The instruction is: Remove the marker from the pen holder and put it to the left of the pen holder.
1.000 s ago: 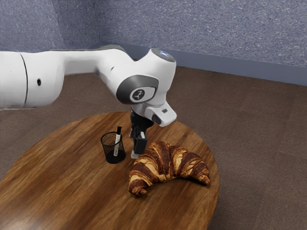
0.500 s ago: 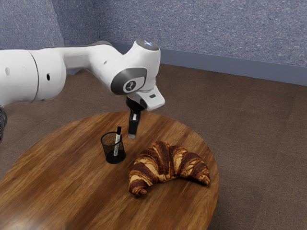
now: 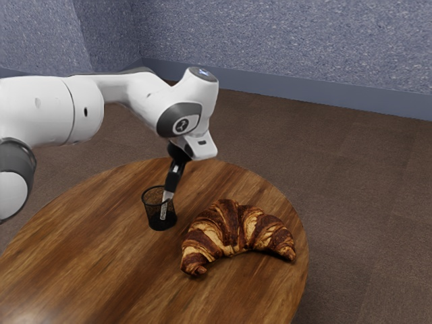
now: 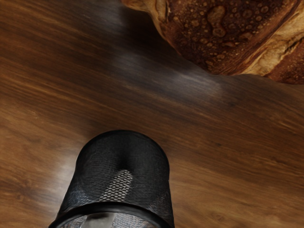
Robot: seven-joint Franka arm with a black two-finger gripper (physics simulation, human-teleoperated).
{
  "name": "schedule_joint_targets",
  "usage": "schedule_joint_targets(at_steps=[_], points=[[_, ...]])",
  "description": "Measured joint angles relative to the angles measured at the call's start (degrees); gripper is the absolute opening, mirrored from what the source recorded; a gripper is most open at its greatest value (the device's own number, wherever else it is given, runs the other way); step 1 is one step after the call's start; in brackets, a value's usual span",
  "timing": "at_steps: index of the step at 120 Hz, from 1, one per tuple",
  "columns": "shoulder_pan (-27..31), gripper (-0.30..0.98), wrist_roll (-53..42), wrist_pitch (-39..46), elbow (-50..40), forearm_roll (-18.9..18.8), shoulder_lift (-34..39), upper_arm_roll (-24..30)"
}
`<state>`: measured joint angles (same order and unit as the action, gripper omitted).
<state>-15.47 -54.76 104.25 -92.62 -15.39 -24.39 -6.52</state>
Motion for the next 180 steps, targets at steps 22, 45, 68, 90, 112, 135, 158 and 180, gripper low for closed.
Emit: schedule_joint_targets(at_steps=[22,45,68,90,112,135,158,180], points=[[2.32,0.69,-1.83,-0.42,1.27,0.75,-1.45,0.09],[4.32,0.68,-3.45,0.5,1.35,2.7,-2.71,0.13],[5.1,0.63,-5.6,3.5,1.36,4.66,-4.0,0.11],[5.66,0.56,-7.33,4.8,2.3,4.85,-4.13,0.03],[5.86,0.38,-8.54,5.33,2.08,5.25,-3.98,0.02],[5.97,0.23,-9.39,5.42,1.25,5.49,-3.43,-0.07],[5.97,0.17,-9.91,5.24,0.69,5.54,-3.12,-0.07],[5.97,0.12,-10.27,5.14,0.66,5.79,-2.95,-0.07]])
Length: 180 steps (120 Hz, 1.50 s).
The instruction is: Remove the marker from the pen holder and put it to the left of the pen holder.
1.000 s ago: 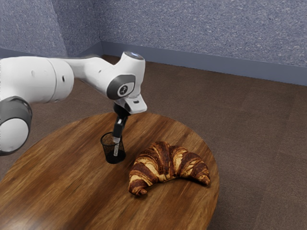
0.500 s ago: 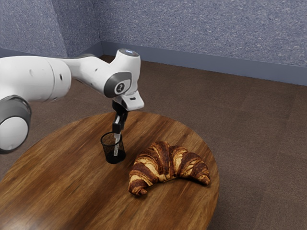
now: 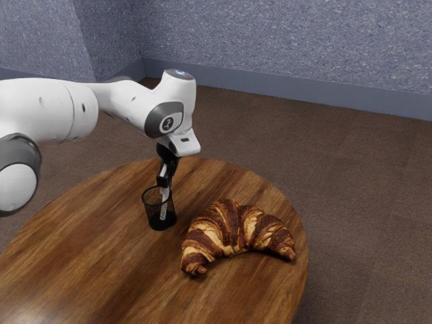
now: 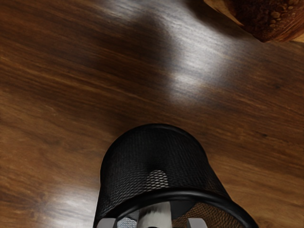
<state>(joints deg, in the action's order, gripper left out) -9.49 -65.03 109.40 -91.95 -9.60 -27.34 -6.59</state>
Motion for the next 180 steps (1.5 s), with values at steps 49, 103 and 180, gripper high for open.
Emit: schedule_joint_targets(at_steps=[49,103,180], points=[[-0.04,-0.02,0.09,-0.02,-0.01,0.86,0.36,-0.12],[0.68,-0.06,0.51,-6.15,1.06,0.33,10.74,-1.66],[-0.02,-0.07,8.13,-15.21,-0.01,-12.83,3.37,-6.94]])
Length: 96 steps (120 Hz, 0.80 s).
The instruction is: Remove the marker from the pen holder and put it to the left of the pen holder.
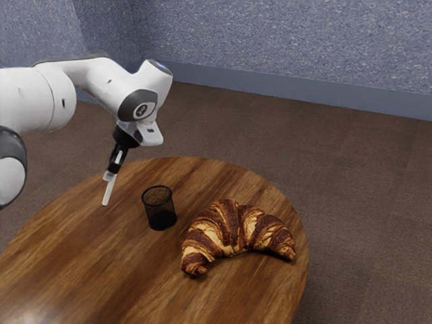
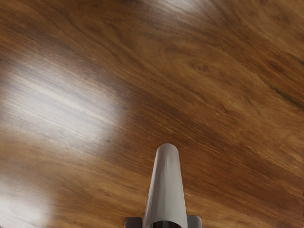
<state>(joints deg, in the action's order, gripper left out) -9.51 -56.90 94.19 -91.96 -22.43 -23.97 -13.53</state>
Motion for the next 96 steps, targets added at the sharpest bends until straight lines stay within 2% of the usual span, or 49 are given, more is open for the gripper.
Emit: schedule_joint_targets(at_steps=[74,96], points=[[5.57,-0.06,10.14,-0.78,1.49,-0.33,-7.28,0.37],[6.03,0.32,12.71,-1.2,1.77,1.22,-7.54,0.44]])
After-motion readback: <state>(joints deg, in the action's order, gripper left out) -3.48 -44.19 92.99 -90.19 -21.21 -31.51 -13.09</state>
